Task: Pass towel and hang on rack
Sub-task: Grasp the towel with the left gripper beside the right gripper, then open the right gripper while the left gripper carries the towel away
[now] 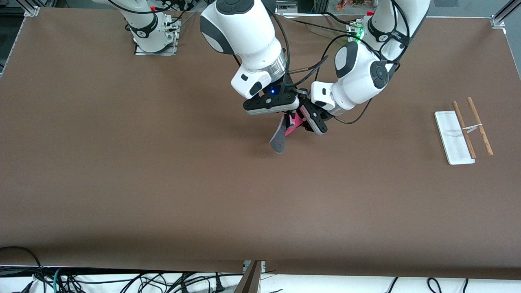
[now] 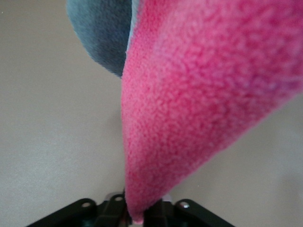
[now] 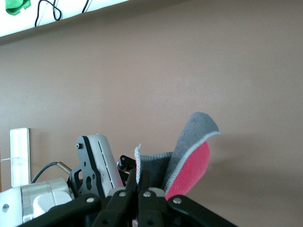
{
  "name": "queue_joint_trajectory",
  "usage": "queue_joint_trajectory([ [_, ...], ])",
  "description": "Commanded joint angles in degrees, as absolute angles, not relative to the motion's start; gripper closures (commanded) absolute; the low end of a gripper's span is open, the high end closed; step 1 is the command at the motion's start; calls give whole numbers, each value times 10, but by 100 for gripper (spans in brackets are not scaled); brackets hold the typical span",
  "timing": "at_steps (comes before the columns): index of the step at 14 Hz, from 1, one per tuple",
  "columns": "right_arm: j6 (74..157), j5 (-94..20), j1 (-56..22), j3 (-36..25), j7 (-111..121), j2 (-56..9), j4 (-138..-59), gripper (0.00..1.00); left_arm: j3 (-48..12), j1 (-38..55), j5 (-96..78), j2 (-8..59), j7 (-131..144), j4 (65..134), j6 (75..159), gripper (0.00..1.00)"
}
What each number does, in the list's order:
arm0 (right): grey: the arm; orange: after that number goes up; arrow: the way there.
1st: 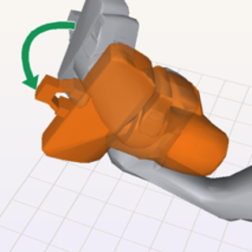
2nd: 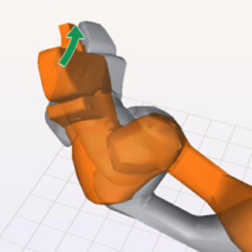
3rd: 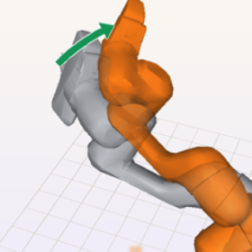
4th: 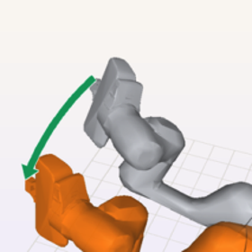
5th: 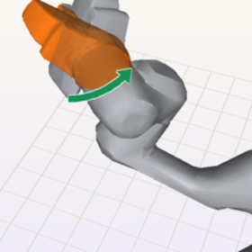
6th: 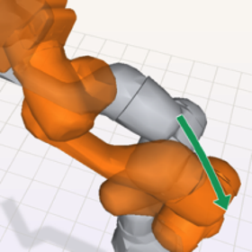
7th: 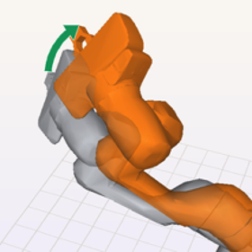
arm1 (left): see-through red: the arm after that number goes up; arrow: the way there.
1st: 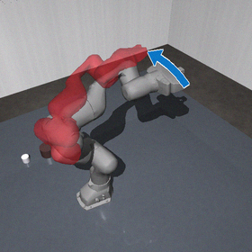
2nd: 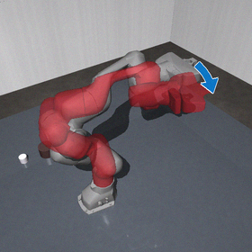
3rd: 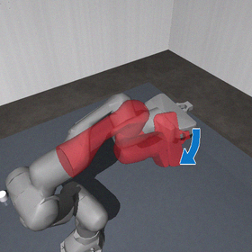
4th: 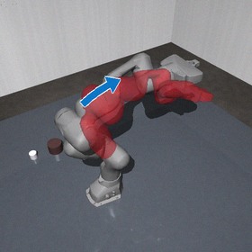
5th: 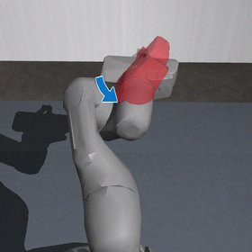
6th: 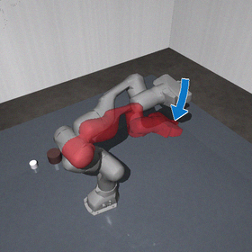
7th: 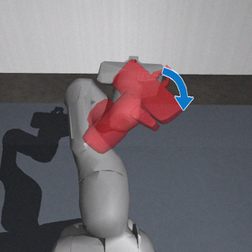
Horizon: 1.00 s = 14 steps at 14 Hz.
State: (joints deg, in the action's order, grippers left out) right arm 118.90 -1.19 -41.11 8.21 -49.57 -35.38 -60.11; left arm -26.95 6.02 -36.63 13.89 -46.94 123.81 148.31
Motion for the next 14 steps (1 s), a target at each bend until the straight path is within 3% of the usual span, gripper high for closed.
queue_joint_trajectory([
  [1,1185,-17,-413,79,-501,-350,-597,100,-270,55,-393,139,-492,1234,1482,100],
  [2,1183,-17,-413,79,-501,-349,-597,100,-270,55,-392,139,-492,1234,1482,100],
  [3,1179,-18,-412,78,-501,-349,-597,78,-270,54,-392,139,-492,1234,1482,100],
  [4,1175,-17,-411,78,-500,-348,-597,1,-270,53,-392,139,-490,1233,1481,100],
  [8,1168,-15,-402,70,-494,-337,-597,0,-267,51,-392,139,-490,1233,1481,100],
  [12,1067,-10,-341,63,-364,-309,-598,0,-263,10,-393,121,-447,1233,1470,100],
  [14,1012,-4,-328,25,-285,-301,-598,0,-263,-56,-383,117,-452,1219,1417,100],
])
